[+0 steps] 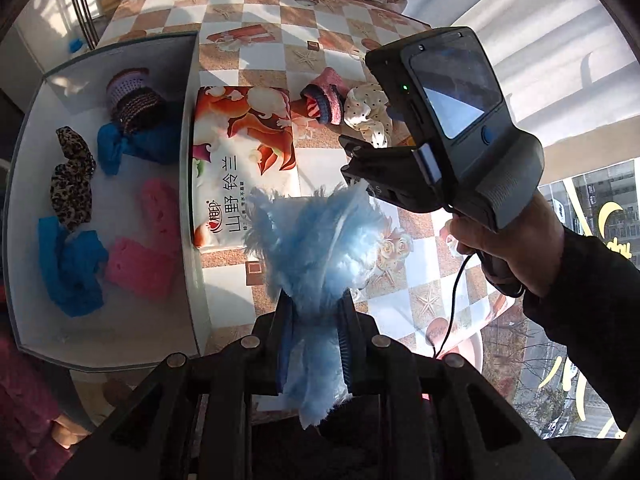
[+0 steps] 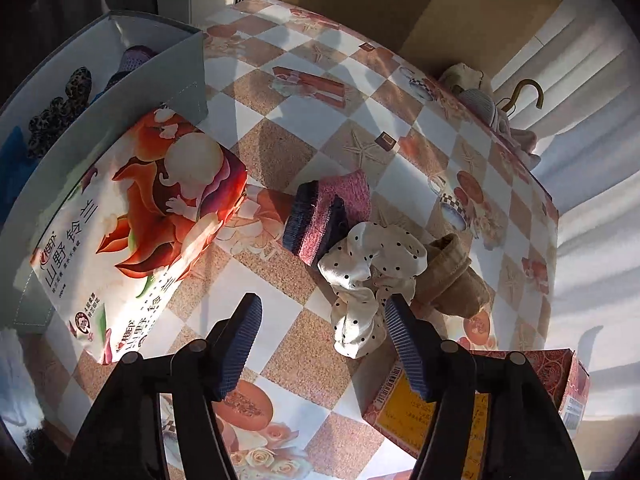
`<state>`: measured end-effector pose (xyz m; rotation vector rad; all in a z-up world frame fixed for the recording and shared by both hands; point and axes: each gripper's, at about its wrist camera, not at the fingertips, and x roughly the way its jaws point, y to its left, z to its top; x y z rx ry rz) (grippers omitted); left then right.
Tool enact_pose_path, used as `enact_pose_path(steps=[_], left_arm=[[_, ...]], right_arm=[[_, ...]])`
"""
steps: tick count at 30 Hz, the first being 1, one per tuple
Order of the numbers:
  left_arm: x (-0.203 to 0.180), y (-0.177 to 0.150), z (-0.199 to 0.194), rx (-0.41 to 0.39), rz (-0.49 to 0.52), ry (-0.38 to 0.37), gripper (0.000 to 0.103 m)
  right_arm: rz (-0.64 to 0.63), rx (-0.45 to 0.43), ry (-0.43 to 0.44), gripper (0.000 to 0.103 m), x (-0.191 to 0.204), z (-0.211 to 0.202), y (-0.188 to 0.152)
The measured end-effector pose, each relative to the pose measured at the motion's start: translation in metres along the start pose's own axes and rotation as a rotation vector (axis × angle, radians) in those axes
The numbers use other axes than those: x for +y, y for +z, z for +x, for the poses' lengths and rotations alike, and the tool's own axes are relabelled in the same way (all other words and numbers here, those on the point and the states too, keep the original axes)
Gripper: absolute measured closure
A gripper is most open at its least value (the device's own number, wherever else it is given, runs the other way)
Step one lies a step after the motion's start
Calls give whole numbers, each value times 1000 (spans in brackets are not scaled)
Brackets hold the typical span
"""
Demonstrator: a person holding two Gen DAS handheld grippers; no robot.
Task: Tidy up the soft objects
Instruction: 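Grasp the cream polka-dot scrunchie with the right gripper while the left gripper holds the duster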
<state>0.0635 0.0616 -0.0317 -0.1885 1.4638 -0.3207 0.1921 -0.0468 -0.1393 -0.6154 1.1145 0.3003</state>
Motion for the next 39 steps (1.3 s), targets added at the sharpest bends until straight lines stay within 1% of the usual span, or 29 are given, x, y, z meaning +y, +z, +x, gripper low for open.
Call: enact_pose_path(steps=[2,3,4,5,6,7,10,11,13,15,17,18,19,20,21,22,23,24,26,29,31,32,36,39], left_arm=[[-1,-8,0,11,-5,1,80],[-3,-12,0,18,-7,-1,80],[-5,-16,2,25,-6,-2,80],[-8,-18,3,33,-2,-3,80],[-10,-20,5,40,4,-4,80],[-13,-21,7,47,10,-3,80],[-18,-18,18,58,32,6,80],[-20,-17,23,66,44,15,80],[-26,-13,41,101,77,27,80],[-43,-11,61,132,136,36,80],[-64,-10,80,141,219,57,80],[-75,-9,91,144,253,64,78],[-85,-8,104,147,284,72,75],[-93,-6,117,153,312,89,72],[-99,-5,130,166,335,112,71],[-103,-6,143,185,349,137,69],[-103,-6,154,202,352,159,65],[-103,-6,160,216,349,175,61],[-102,-7,164,221,339,192,43],[-99,-7,161,201,316,194,28],[-96,-4,162,199,289,198,25],[-94,-2,164,203,274,198,25],[-83,4,174,229,239,205,25],[-76,7,177,230,218,192,25]], right_arm=[[-29,73,-73,36,0,29,6],[-25,110,-74,37,-2,39,6],[-2,127,-31,64,-5,45,4],[32,146,35,95,-9,47,1],[61,166,94,94,-12,45,-7],[76,153,133,95,-13,39,-14],[103,95,185,95,-12,0,-46],[126,76,213,95,-14,-16,-63],[179,76,238,95,-17,-42,-100],[241,121,251,95,-21,-56,-141],[303,201,232,94,-28,-54,-179],[334,237,233,94,-33,-48,-194],[370,266,243,87,-38,-43,-207],[393,278,252,76,-44,-39,-216],[403,272,258,68,-49,-38,-222],[411,261,255,47,-54,-39,-226],[430,244,248,28,-61,-42,-229],[454,221,237,25,-68,-47,-232],[507,172,238,25,-83,-57,-238],[540,162,267,24,-91,-57,-245],[523,168,299,24,-88,-51,-243],[498,167,308,25,-76,-53,-243],[360,169,346,24,-50,-41,-224],[247,168,347,25,-30,-36,-215]])
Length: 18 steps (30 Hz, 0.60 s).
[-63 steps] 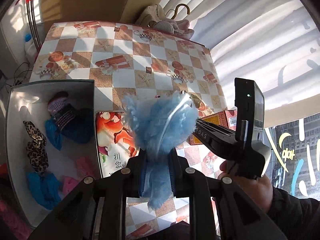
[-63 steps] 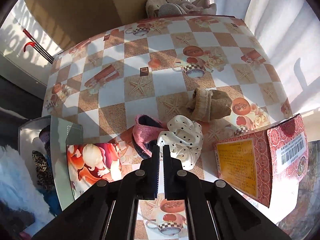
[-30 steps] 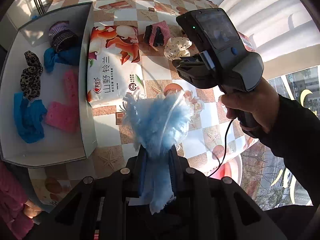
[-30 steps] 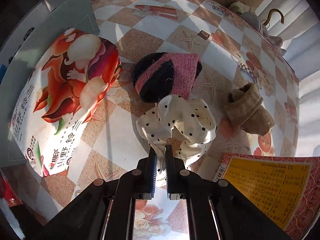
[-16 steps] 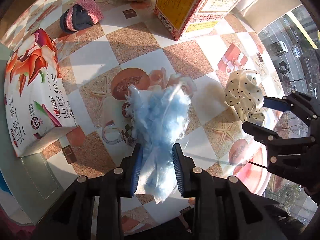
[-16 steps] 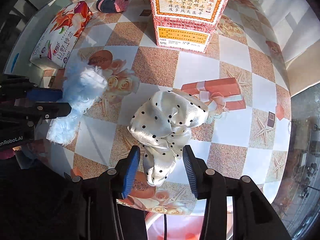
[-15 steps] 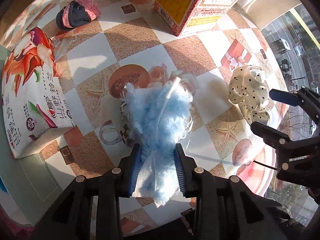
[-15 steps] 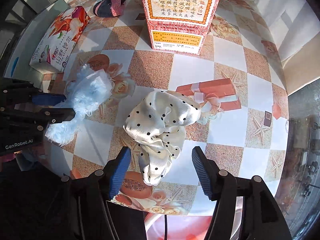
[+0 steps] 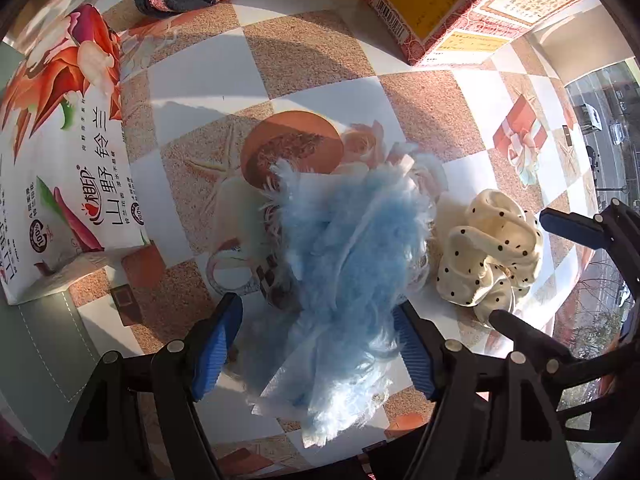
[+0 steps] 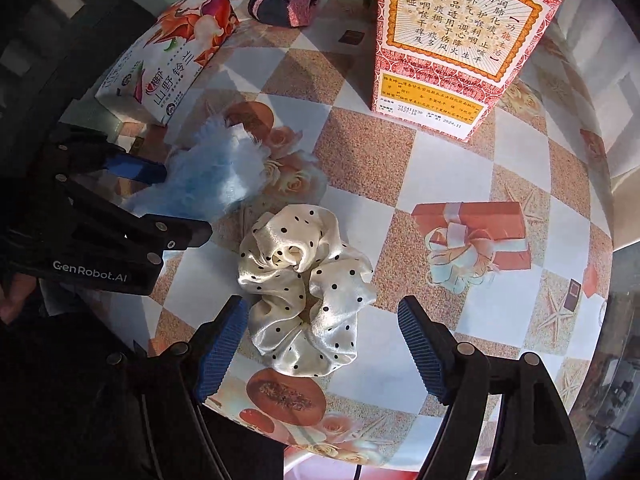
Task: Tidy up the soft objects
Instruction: 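Grasp the cream polka-dot scrunchie with the right gripper while the left gripper holds the duster, then carry the duster and scrunchie with both grippers over the white box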
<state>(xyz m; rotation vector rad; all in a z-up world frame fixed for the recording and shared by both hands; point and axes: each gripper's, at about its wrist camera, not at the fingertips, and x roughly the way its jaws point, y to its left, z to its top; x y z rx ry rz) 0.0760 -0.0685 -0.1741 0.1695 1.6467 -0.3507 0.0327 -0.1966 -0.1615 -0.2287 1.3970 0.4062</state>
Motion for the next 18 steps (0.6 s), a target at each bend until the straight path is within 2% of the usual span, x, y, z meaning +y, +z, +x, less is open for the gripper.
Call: enact_pose_path(steps=[3,4,5,6,7,9,12,15,18], left_arm=[[3,3,1,2,3,17,29],[3,2,1,6,20,43,36],[2,3,1,5,46,78,54],[-5,5,2,0,73,99,68],[-4,6,2,11,82,84,76],[-2,3,2,37,72,72,78],[-16,-3,-12,22,125,79,79],[-49,-1,-43,-46,249,58,79],[-89,10,-94,-171,382,22,79]], right_arm=[[-59,35,38,26,14,14,5],[-73,43,35,48,18,18,6],[-82,59,30,67,20,22,6],[-72,52,18,70,20,22,6],[-36,52,43,81,16,21,6],[66,48,84,84,4,16,3],[215,6,94,84,-21,-5,-9],[405,-66,93,84,-58,-41,-28],[620,-148,82,84,-99,-78,-43]])
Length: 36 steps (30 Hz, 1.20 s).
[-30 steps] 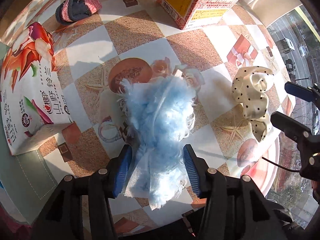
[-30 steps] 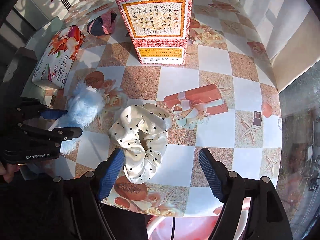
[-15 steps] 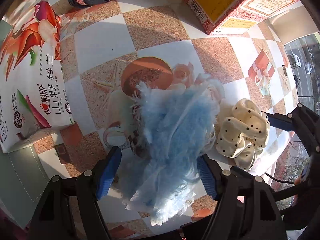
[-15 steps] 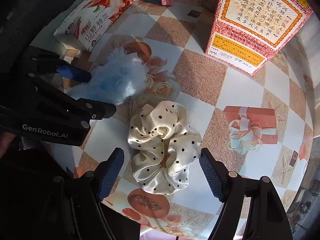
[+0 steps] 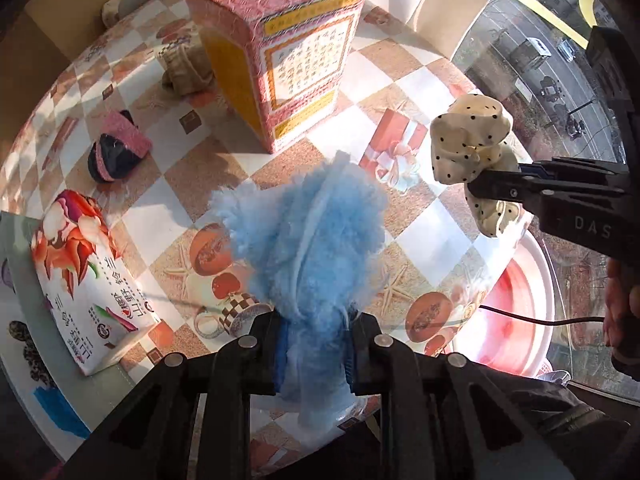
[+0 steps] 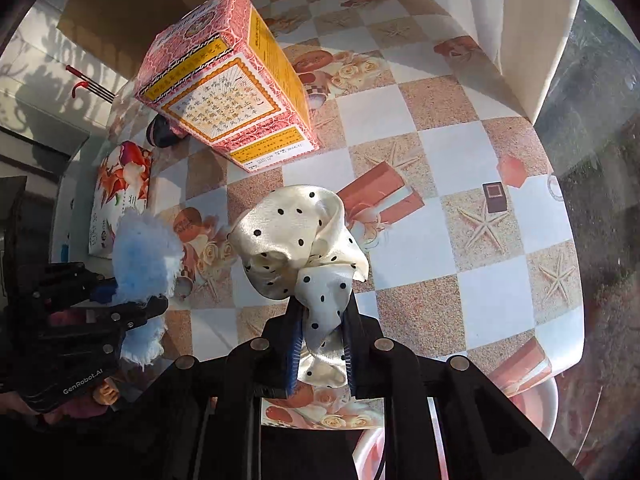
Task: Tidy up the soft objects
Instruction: 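Carry the duster and scrunchie with both grippers over the white box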
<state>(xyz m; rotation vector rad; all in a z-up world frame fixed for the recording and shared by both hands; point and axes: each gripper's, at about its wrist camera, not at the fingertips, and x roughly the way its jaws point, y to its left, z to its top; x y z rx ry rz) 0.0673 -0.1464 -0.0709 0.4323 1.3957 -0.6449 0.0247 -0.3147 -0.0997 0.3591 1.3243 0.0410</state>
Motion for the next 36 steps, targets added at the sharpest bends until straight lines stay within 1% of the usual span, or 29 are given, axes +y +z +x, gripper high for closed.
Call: enact_pose_path(steps=[2,3,5,6,8,10,12,16,18,20,22,24,26,29,32,36], left_arm=[[-14,23,-34,-90,45,-15,79],[-19,36,-51,-134,55,-21,78],[-22,61,-75,-202,48,-17,78],[-17,74,-83,-220,28,-9,78],[4,95,-94,-233,-43,22,78],[33,107,-97,-227,-128,70,78],[67,112,-100,-214,-217,105,78],[128,90,-111,-214,-372,179,78],[154,75,-110,-193,-441,203,78],[173,54,-106,-161,-492,221,78],[186,29,-101,-126,-528,225,78],[196,4,-92,-92,-570,210,78],[202,-21,-83,-64,-615,184,78],[200,-49,-77,-40,-643,176,78],[200,-69,-78,-38,-667,178,78],[204,-85,-84,-47,-678,201,78]], right_arm=[[116,-62,-8,84,-18,-28,19],[150,-90,-6,84,-24,-40,27],[167,-147,-26,84,-22,-63,55],[157,-167,-36,84,-23,-73,64],[126,-208,-55,84,-10,-89,89],[105,-240,-59,84,6,-100,110],[87,-255,-57,84,22,-105,128],[16,-250,-23,84,68,-101,157],[-50,-226,-7,84,100,-90,163],[-127,-189,17,84,137,-76,163],[-207,-138,42,84,174,-56,153],[-262,-76,71,84,204,-33,138],[-291,-11,99,84,226,-15,121],[-341,66,115,84,252,9,98],[-386,105,115,84,270,20,80],[-441,105,93,83,290,22,71]])
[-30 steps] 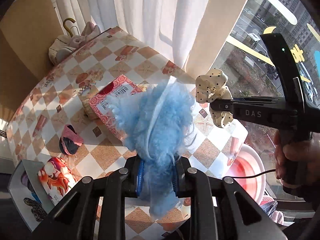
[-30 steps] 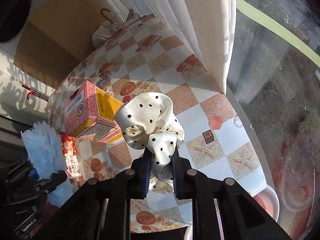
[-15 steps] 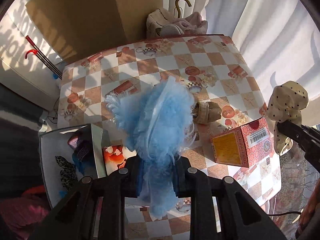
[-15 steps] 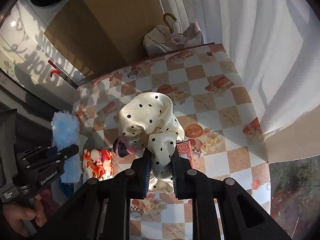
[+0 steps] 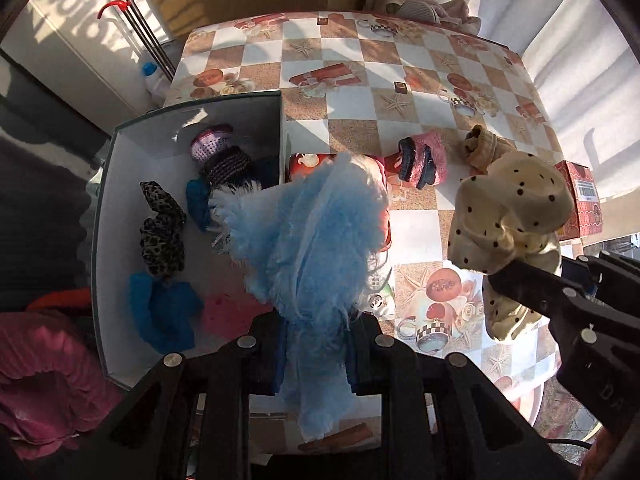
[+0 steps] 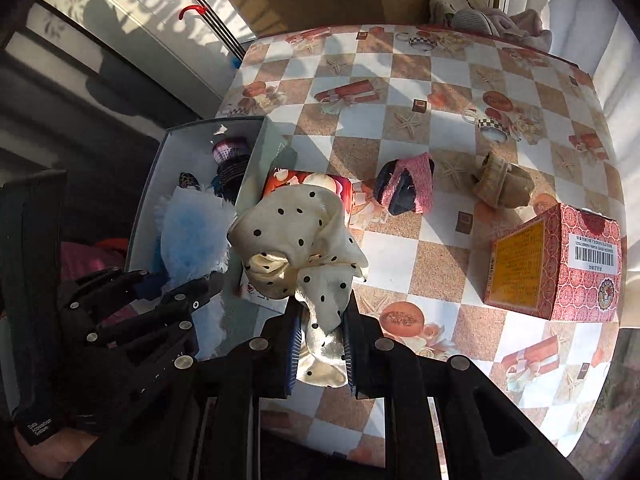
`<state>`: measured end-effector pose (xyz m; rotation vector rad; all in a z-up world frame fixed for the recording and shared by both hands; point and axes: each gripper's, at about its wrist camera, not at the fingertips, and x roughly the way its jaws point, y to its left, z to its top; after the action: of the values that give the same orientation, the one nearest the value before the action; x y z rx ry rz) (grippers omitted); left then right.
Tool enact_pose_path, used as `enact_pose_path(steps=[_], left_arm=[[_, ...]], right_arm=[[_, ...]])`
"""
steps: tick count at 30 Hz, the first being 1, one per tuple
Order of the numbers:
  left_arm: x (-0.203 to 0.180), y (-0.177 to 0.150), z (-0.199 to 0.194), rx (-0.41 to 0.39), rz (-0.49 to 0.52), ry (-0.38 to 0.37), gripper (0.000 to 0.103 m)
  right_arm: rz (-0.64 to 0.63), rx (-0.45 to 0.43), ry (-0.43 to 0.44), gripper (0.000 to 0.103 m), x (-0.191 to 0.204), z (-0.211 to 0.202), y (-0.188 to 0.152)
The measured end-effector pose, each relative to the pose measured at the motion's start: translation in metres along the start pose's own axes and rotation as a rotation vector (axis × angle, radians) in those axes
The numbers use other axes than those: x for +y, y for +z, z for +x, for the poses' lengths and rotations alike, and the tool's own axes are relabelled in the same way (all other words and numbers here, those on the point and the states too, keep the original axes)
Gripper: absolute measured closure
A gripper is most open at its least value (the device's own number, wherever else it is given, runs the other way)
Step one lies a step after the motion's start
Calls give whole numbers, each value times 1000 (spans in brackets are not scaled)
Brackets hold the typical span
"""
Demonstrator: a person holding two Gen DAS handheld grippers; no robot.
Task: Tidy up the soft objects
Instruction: 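Carry the duster and scrunchie with both grippers over the white box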
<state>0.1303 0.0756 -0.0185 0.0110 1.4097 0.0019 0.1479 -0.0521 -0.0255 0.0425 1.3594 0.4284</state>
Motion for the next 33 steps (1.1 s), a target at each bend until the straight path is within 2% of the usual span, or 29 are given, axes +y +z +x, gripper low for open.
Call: enact_pose_path(steps=[10,33], left_arm=[[36,-9,-4,-26,-42,2,78],[122,-41,16,19,-216,2,77]], right_arm=[[-99,21,-36,83,41,6,6],[-255,67,-38,83,121,40,19]])
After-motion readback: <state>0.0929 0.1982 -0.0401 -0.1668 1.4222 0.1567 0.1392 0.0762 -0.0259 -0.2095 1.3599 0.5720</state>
